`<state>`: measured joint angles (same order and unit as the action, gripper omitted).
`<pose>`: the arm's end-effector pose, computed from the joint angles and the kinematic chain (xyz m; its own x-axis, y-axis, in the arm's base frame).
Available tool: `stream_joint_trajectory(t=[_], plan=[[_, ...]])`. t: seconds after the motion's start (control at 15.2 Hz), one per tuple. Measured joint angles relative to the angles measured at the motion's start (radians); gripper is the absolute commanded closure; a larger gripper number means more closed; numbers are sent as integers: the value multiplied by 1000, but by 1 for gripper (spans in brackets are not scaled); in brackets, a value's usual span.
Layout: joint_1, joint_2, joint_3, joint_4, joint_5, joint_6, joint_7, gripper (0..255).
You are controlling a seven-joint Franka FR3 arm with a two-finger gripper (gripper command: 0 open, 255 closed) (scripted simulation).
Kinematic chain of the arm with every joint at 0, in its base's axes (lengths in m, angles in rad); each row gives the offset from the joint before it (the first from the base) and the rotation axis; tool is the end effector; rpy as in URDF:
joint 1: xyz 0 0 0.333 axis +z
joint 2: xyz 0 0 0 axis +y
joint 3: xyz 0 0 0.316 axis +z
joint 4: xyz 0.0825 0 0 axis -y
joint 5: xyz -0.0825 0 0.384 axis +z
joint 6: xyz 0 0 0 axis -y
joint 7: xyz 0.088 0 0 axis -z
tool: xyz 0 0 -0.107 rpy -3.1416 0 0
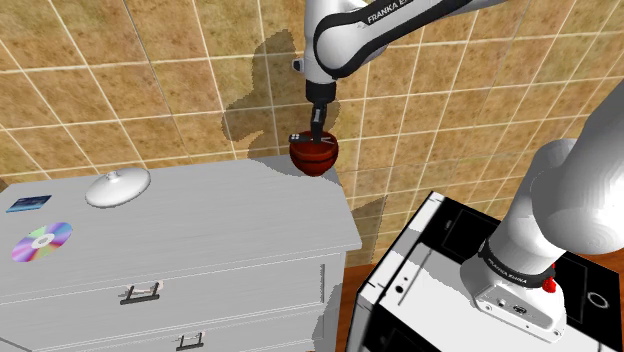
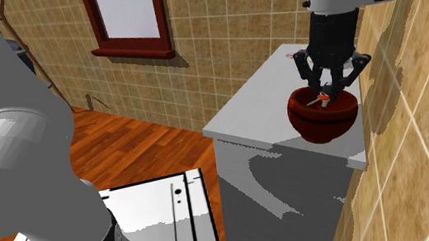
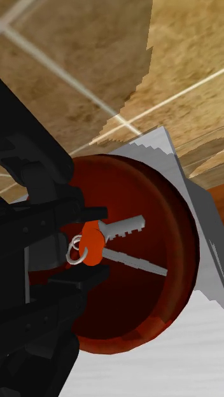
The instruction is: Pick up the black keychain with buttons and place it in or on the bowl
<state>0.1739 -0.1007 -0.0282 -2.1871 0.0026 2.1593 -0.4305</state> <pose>0.5151 0.0755 0.4378 0.8368 0.5432 0.0683 0.5428 -0.8395 0.0258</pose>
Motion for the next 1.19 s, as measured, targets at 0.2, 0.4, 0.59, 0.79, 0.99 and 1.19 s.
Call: stream_joint_trajectory(t=[0.2,0.4,0.59,0.79,0.99,1.19], plan=[[0,0,0,0,0,0,0,0],[0,0,0,0,0,0,0,0],[1,-14,1,21,-1,-35,3,0],[0,-44,0,66,-2,-109,1,0],[0,-47,0,77,-2,-123,2,0],[0,-47,0,78,-2,-125,1,0]])
